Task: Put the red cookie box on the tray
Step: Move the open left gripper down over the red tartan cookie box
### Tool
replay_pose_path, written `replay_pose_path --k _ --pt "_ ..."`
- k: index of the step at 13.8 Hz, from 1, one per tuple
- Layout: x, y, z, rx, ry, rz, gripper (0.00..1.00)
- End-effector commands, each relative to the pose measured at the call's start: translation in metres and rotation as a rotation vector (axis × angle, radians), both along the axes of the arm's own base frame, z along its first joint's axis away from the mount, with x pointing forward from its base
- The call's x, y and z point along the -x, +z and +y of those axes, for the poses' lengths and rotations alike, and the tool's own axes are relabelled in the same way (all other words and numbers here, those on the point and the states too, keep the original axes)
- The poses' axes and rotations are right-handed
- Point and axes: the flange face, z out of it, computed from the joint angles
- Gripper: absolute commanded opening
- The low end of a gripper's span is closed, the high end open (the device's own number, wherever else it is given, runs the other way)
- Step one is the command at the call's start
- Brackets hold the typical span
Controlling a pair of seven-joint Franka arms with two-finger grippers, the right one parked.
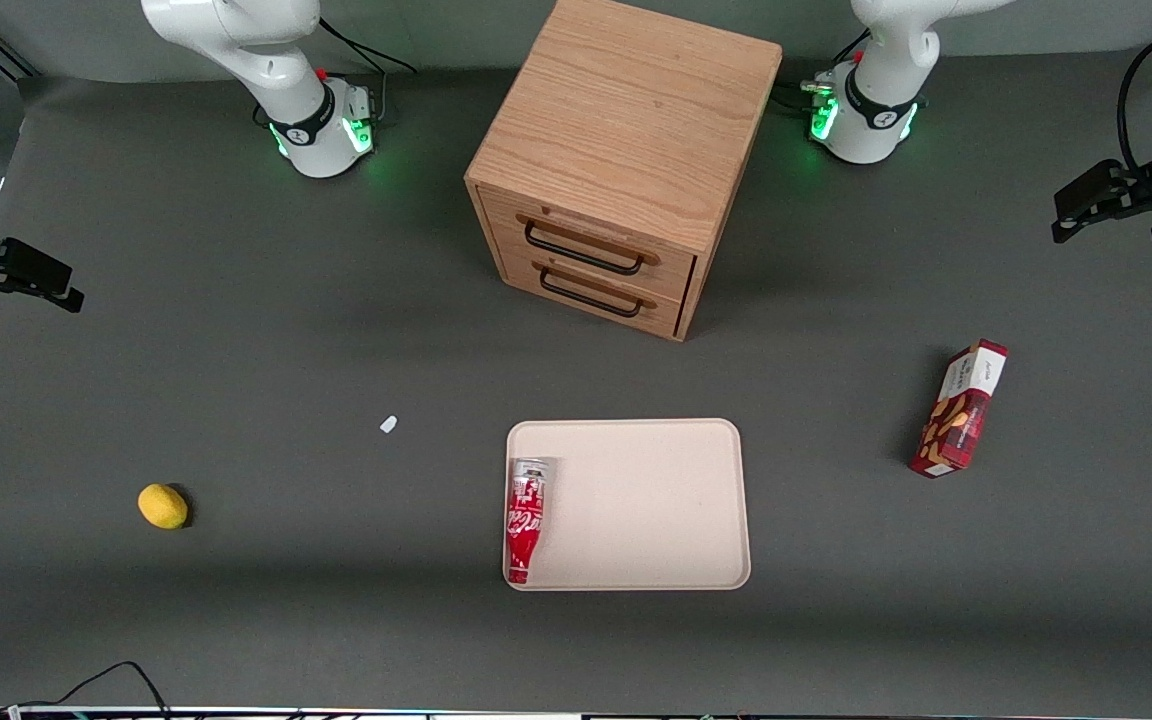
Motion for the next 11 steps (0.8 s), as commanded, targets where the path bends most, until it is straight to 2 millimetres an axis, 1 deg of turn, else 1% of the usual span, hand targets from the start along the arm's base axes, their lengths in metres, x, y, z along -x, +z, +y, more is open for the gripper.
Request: replay_pose_path --k 1,3,5,6,8,9,11 --pt "0.005 0.008 0.001 -0.005 -0.015 0.006 1.0" --pt "0.001 0.003 0.002 -0.006 -0.015 0.009 1.0" --pt "-0.012 -0.019 0.004 -0.009 -0.02 0.034 1.0" --pt "-0.023 -0.037 0.005 -0.005 -0.022 0.052 1.0" --pt "-0.048 -0.091 0.014 -0.009 -0.048 0.072 1.0" --pt "-0.06 -0.118 0.026 -0.021 -0.092 0.069 1.0" --pt "-0.081 -0.165 0.029 -0.034 -0.148 0.074 1.0"
